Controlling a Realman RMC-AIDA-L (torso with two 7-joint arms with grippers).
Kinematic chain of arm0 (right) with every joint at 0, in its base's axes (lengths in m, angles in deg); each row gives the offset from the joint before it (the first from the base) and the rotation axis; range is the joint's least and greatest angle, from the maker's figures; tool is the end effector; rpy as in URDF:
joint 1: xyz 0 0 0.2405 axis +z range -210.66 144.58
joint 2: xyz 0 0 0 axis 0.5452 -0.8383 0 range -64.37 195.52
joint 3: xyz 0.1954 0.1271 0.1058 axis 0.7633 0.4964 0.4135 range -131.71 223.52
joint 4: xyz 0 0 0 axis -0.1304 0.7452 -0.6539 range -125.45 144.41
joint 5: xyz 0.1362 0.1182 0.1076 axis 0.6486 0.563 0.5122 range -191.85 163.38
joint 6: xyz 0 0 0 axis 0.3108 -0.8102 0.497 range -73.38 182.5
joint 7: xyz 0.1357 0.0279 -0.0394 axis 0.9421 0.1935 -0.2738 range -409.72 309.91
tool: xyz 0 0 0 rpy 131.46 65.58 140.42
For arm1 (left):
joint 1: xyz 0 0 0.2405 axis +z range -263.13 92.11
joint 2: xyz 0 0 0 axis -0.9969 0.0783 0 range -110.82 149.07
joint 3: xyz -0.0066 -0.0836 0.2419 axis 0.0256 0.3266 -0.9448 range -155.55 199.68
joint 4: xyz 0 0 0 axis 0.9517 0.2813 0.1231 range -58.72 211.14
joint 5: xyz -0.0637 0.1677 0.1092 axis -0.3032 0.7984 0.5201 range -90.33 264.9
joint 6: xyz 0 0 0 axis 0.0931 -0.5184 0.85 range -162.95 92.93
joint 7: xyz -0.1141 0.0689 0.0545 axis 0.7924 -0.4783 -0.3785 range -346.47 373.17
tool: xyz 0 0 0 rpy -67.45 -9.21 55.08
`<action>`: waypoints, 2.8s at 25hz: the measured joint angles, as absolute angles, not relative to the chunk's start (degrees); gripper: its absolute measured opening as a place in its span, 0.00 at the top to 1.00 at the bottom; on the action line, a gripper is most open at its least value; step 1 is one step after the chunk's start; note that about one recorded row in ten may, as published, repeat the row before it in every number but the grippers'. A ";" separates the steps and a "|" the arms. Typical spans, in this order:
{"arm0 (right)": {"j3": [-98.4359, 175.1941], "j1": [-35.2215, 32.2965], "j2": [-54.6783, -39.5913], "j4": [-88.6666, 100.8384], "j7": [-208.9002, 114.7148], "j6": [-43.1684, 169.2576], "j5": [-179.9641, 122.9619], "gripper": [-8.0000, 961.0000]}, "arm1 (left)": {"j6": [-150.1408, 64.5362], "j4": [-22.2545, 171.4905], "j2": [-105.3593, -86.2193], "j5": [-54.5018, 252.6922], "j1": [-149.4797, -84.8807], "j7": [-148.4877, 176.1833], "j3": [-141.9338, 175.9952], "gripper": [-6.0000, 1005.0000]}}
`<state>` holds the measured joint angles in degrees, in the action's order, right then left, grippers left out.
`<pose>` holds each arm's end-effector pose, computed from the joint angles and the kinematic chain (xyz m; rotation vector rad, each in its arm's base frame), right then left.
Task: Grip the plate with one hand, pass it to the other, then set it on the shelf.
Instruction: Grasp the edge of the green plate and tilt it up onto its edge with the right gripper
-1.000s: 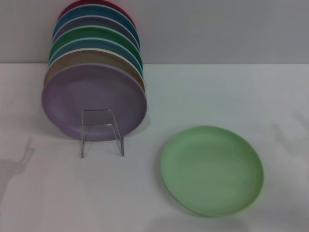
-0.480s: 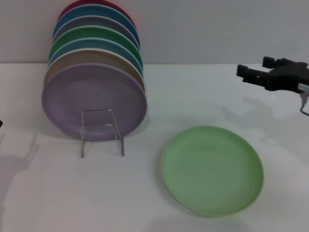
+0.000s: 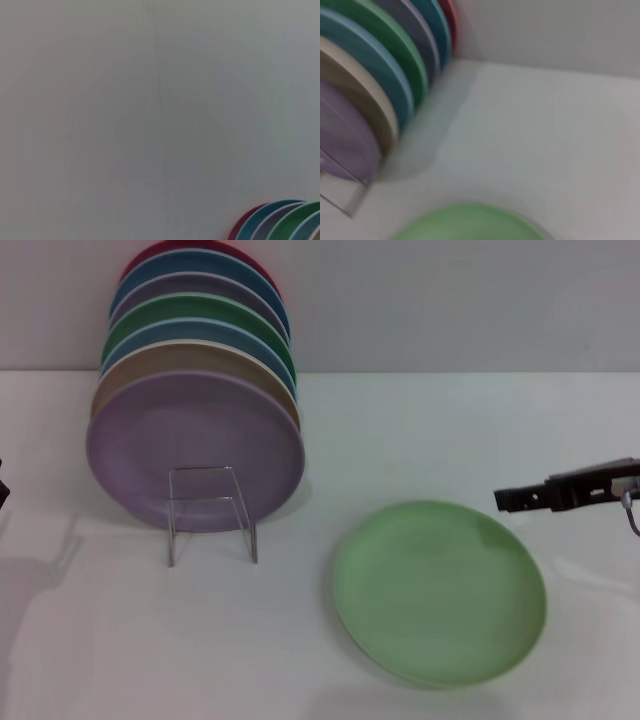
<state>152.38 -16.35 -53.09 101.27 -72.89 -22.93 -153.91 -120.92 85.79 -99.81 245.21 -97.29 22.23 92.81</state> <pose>0.2159 0.3364 0.0541 -2.2309 1.2190 0.0246 -0.3484 0.2528 0.0184 -1.4963 -0.3531 -0.7821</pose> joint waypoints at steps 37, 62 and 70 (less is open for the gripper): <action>147.59 -5.80 -53.36 80.21 -70.04 -15.26 -164.98 0.29 | -117.87 85.82 -99.60 244.95 -99.93 21.70 93.26 0.15; 148.25 -6.70 -53.41 79.91 -75.17 -12.31 -158.03 0.97 | -117.86 86.41 -99.72 244.97 -100.23 22.15 92.92 0.15; 148.84 -12.15 -53.40 88.42 -75.26 -13.47 -156.56 0.97 | -119.05 88.05 -99.66 245.53 -99.19 28.20 92.47 0.15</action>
<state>148.84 -12.15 -53.40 88.42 -75.26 -13.47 -156.56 -119.05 88.05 -99.66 245.53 -99.19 28.20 92.47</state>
